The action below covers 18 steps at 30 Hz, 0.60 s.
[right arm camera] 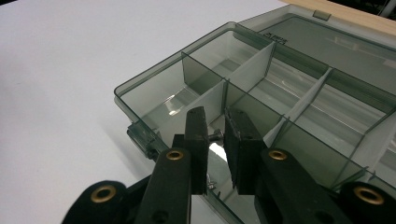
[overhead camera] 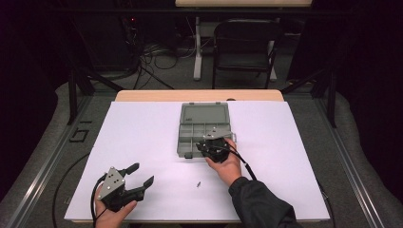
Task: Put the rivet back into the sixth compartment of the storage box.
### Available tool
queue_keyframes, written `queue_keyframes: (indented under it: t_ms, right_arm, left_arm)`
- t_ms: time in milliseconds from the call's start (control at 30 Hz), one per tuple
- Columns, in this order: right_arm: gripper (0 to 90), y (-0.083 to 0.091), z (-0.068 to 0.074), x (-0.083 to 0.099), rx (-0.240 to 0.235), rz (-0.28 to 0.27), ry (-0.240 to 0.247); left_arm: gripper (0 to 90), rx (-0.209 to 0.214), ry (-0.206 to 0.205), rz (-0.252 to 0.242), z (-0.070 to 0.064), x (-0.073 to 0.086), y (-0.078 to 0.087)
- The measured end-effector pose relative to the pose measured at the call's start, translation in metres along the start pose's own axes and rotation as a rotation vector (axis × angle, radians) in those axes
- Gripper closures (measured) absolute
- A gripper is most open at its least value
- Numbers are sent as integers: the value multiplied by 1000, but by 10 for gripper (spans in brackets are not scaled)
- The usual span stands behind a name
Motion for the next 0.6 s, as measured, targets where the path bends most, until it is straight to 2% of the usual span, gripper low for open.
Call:
queue_keyframes:
  t_ms: [567,600]
  right_arm:
    - [799,-2,1,2,1,11,6]
    - [772,-2,1,2,0,9,7]
  left_arm:
    - [294,-1,0,-1,0,0,0]
    - [294,0,-1,1,0,0,0]
Point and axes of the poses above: each handheld gripper's, and its own axes: y roughly backward along the jaws, x roughly out of its underside, z roughly to its left, the point moved 6 cm from there along -y, roughly forward along the jaws, and after that the axes turned 13 degrees about -y, right-handed, at the moved point
